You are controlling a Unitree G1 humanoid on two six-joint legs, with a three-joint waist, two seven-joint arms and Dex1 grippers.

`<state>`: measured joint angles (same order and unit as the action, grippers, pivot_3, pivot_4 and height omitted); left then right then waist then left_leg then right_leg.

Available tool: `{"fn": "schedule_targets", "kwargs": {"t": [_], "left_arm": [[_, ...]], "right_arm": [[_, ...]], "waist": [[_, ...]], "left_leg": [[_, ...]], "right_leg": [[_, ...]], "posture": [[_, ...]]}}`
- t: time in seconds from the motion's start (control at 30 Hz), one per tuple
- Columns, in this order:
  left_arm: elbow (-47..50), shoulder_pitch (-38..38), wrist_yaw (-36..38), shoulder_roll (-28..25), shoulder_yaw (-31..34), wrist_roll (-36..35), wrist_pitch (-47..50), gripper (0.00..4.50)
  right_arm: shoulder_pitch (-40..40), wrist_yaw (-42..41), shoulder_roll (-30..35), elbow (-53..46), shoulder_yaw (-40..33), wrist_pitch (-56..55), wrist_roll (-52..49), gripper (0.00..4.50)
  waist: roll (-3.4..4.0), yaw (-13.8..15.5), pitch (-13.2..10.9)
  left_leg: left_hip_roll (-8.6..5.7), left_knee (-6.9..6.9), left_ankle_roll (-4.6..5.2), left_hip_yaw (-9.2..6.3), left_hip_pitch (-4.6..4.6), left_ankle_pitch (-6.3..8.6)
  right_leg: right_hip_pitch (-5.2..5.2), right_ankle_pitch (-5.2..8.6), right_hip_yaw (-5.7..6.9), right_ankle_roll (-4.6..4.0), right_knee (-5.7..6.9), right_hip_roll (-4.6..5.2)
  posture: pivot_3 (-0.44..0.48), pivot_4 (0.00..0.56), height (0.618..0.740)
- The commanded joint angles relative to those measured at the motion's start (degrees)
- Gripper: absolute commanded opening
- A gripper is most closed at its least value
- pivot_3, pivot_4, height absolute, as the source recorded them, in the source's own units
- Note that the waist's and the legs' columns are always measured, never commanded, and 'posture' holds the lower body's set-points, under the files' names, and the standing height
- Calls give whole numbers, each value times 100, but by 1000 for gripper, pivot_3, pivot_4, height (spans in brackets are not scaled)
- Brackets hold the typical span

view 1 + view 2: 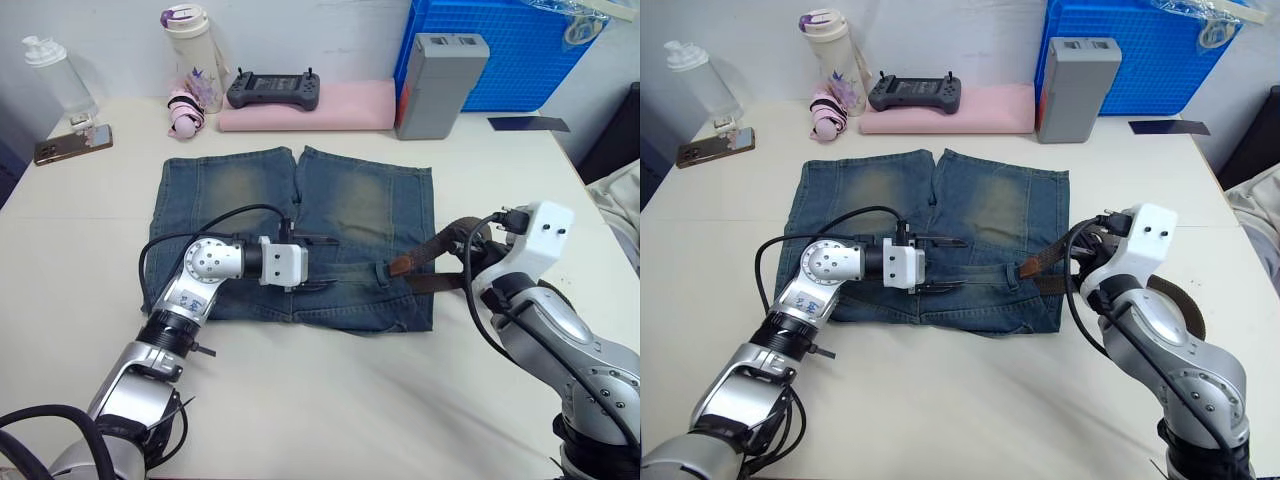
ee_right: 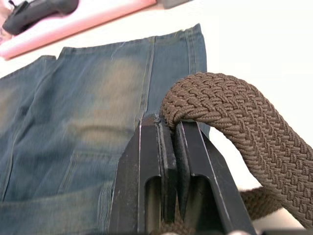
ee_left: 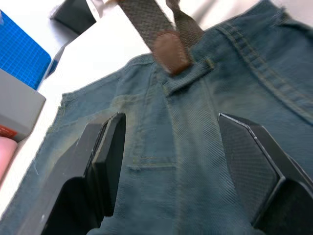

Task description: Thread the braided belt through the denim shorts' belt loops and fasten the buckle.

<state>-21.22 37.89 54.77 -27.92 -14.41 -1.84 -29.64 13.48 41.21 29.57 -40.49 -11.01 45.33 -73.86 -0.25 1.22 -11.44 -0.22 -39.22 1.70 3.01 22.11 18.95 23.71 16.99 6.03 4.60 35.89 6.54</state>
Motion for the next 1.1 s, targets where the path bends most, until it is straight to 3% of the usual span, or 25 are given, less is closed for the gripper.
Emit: {"fn": "schedule_targets", "kwargs": {"t": [0.03,0.67,0.9,1.1], "left_arm": [[759,-287,-87,-138,284,-271,343,3293],[2411,-1100,-152,-309,791,-868,2148,3293],[2964,-1384,-78,-392,1178,-1878,3599,3293],[3353,-1525,-162,-469,1319,-2155,4220,3293]], "right_arm": [[157,196,83,-304,12,16,-158,0],[452,432,-42,-746,947,443,330,0],[286,515,195,-804,832,559,-159,0],[-101,381,127,-388,722,400,-116,0]], "waist": [[0,-2,0],[0,-12,0],[0,-22,0],[-1,-21,1]], "left_leg": [[0,0,0,0,1,0],[0,-2,-3,-3,0,-2],[0,-2,-3,-5,-1,-2],[0,-2,-4,-5,-3,-3]], "right_leg": [[0,0,0,0,0,0],[-1,0,-1,0,2,-1],[-2,0,-1,0,2,0],[-6,0,0,0,1,0]], "posture": [[0,150,712],[0,150,712],[0,150,712],[0,150,712]]}}
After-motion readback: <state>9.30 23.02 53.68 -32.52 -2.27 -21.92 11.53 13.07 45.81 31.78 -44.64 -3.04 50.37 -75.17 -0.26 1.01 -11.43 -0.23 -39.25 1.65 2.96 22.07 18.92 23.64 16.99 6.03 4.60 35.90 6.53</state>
